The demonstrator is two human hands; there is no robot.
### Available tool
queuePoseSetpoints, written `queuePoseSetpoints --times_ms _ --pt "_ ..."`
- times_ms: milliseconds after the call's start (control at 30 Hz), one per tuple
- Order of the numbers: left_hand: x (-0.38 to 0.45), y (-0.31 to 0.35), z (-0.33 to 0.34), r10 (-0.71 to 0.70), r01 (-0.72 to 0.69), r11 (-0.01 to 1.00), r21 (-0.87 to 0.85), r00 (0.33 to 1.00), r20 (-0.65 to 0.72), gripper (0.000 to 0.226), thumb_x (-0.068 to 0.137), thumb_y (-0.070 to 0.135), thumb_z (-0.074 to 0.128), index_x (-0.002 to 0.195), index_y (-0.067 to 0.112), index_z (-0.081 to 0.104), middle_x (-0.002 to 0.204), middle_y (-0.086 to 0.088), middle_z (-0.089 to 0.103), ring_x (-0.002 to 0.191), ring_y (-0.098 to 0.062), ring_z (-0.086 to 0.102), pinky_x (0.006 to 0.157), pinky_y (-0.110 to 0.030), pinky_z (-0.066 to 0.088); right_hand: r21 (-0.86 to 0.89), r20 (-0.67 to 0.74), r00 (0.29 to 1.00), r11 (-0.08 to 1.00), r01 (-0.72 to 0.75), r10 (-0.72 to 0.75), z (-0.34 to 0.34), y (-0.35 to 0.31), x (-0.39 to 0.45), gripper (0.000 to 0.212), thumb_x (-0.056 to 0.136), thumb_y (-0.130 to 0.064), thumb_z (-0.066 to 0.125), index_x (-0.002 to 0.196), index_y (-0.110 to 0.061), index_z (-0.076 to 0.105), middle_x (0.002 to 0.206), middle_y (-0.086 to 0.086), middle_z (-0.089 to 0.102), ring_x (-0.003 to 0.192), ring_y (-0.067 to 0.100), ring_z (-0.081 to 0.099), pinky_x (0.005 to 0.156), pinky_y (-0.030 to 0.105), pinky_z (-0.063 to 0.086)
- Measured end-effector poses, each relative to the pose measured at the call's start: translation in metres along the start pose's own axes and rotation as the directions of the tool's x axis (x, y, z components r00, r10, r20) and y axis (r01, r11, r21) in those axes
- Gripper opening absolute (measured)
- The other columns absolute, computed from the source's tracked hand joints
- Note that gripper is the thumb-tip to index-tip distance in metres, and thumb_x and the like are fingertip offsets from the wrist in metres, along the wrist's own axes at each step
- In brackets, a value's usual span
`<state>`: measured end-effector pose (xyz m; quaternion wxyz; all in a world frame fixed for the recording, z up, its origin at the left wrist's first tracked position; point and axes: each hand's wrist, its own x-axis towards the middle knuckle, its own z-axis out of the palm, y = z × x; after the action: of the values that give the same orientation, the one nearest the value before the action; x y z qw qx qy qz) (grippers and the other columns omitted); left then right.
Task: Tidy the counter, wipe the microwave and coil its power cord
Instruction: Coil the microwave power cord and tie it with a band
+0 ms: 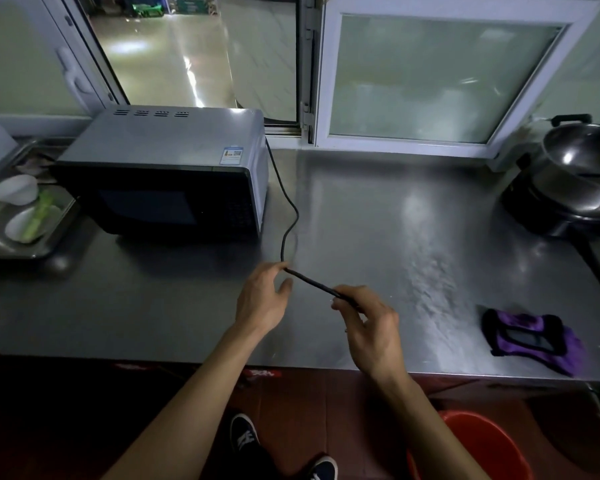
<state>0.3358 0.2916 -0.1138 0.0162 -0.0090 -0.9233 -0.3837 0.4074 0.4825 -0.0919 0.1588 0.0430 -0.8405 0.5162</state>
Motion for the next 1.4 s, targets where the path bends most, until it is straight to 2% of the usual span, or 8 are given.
queuePoseSetpoints --times_ms 200,400,467,667,800,900,1200,1400 --pt "0.014 0.002 -0.001 0.0 -0.003 0.998 0.064 0.998 0.059 0.027 0.099 0.027 0.058 0.125 0.024 0.064 0.133 0.004 0.061 0.121 -0.018 0.058 0.097 -0.037 0.052 0.006 -0.028 0.999 0.999 0.034 -0.034 -0.008 -0.007 0.006 0.012 0.095 -0.012 0.063 0.102 -0.017 0.072 0.094 -0.01 0.069 0.089 0.011 0.066 0.07 0.027 0.052" --pt "0.028 -0.007 -0.019 0.086 -0.085 0.996 0.004 0.996 -0.037 0.012 0.102 0.029 0.053 0.106 0.027 0.064 0.095 0.008 0.066 0.084 -0.014 0.064 0.071 -0.041 0.056 0.058 -0.098 0.99 0.994 -0.097 0.103 -0.003 -0.002 0.022 0.014 0.095 -0.01 0.065 0.101 -0.02 0.071 0.097 -0.007 0.072 0.09 0.009 0.068 0.067 0.025 0.054" --pt "0.033 -0.012 -0.026 0.16 -0.159 0.987 0.02 0.984 -0.079 0.014 0.102 0.03 0.053 0.106 0.023 0.065 0.095 0.007 0.064 0.083 -0.012 0.062 0.071 -0.041 0.055 0.002 -0.11 0.989 0.995 -0.096 0.096 0.002 -0.001 0.031 0.015 0.095 -0.01 0.064 0.103 -0.022 0.07 0.097 -0.007 0.072 0.091 0.004 0.066 0.067 0.014 0.048" --pt "0.054 -0.02 -0.047 0.288 -0.275 0.954 0.116 0.95 -0.117 0.013 0.101 0.02 0.056 0.108 0.015 0.066 0.1 0.001 0.065 0.085 -0.019 0.061 0.069 -0.034 0.049 -0.169 -0.063 0.998 0.986 0.012 -0.023 0.031 -0.013 0.066 0.029 0.098 -0.013 0.061 0.126 -0.018 0.065 0.106 -0.008 0.069 0.096 0.004 0.063 0.08 0.015 0.049" --pt "0.074 -0.025 -0.057 0.375 -0.362 0.924 0.12 0.921 -0.11 0.011 0.098 0.014 0.058 0.106 0.016 0.065 0.097 0.002 0.064 0.083 -0.02 0.059 0.069 -0.038 0.049 -0.32 0.003 0.984 0.932 0.171 -0.18 0.053 -0.021 0.091 0.025 0.096 -0.008 0.062 0.119 -0.01 0.07 0.092 0.001 0.064 0.077 0.011 0.059 0.066 0.02 0.046" --pt "0.091 -0.031 -0.067 0.417 -0.407 0.908 0.103 0.902 -0.113 0.011 0.097 0.015 0.061 0.106 0.015 0.067 0.096 0.002 0.065 0.082 -0.02 0.06 0.07 -0.039 0.05 -0.381 -0.016 0.979 0.906 0.183 -0.204 0.062 -0.028 0.106 0.02 0.095 -0.009 0.064 0.114 -0.008 0.073 0.092 0.003 0.061 0.074 0.009 0.053 0.064 0.008 0.036" --pt "0.138 -0.06 -0.066 0.412 -0.412 0.911 0.002 0.911 -0.018 0.016 0.095 0.017 0.065 0.109 0.012 0.069 0.105 -0.003 0.068 0.092 -0.021 0.065 0.078 -0.043 0.056 -0.341 -0.23 0.958 0.936 0.085 -0.17 0.068 -0.045 0.131 0.014 0.095 -0.003 0.061 0.103 -0.005 0.073 0.096 0.004 0.062 0.081 0.009 0.055 0.066 0.018 0.043" --pt "0.165 -0.051 -0.062 0.434 -0.438 0.894 -0.097 0.899 -0.055 0.015 0.098 0.015 0.061 0.11 0.013 0.07 0.104 0.001 0.069 0.094 -0.02 0.066 0.078 -0.043 0.056 -0.338 -0.308 0.947 0.941 -0.016 -0.095 0.064 -0.017 0.142 0.014 0.096 -0.004 0.061 0.104 -0.006 0.072 0.098 0.002 0.062 0.085 0.005 0.055 0.071 0.009 0.04"
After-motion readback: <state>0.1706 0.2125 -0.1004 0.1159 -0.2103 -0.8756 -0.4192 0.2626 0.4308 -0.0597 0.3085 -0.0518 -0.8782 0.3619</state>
